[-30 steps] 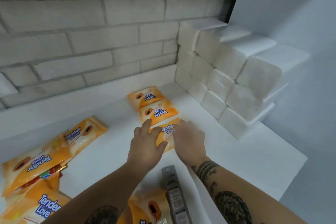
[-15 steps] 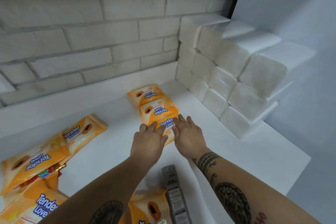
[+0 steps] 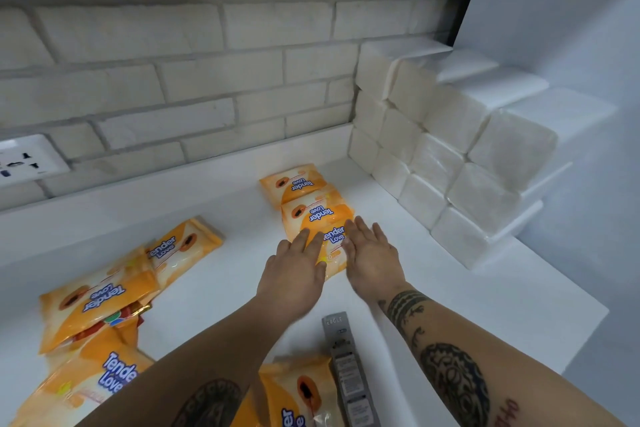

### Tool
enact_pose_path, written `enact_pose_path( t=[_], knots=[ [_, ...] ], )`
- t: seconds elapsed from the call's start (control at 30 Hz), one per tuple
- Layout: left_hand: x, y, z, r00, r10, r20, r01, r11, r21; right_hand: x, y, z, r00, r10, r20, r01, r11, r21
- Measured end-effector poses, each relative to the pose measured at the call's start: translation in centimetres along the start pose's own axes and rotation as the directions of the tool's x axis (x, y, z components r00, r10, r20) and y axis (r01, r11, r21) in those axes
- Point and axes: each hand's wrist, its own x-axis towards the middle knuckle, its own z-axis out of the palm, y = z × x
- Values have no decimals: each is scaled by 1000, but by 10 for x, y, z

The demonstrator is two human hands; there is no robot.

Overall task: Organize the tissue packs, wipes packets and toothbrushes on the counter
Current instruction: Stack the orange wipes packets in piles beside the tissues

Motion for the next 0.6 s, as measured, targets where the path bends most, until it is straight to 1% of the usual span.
enact_pose_path(
  t=[0.07,0.13,0.2,0.23,0.27,0.3,0.33,0.4,0.47,0.5,0.53,0.6],
  knots=[
    [-10,-10,-4,999,-1,-32,0,1000,-19,-10,-7,-2,997,-3,-75,3,1000,3],
    [-21,-18,-8,999,0,-38,-3,998,-66,-20,-19,0,990,-40,-133,38,999,-15],
    [-38,-24,-15,1000,6,12,-3,979,-205,-34,-33,4,984,-77,-161,78,997,-2],
    [-48,-26,-20,998,11,62,6,962,-275,-41,-40,5,983,-96,-158,98,995,5],
    [-58,-27,-24,990,26,137,18,951,-310,-49,-46,5,983,-112,-145,115,993,10],
    [-67,-27,-29,973,53,223,16,955,-295,-55,-49,5,984,-125,-128,128,992,11],
    [-76,-27,-32,950,83,302,-6,969,-246,-61,-52,4,985,-127,-113,128,992,3],
    [-95,-27,-37,904,128,408,-95,991,-99,-79,-60,0,990,-102,-95,101,995,-17],
    [-109,-26,-35,890,132,436,-160,987,28,-98,-66,-3,995,-71,-76,69,997,-22],
    [-115,-25,-33,890,127,438,-171,983,63,-107,-69,-3,997,-55,-62,54,998,-24],
    [-122,-23,-34,892,114,437,-166,983,82,-117,-72,-3,998,-43,-47,42,999,-23],
    [-131,-22,-31,902,84,423,-120,991,60,-134,-76,0,1000,-12,-11,12,1000,14]
  ],
)
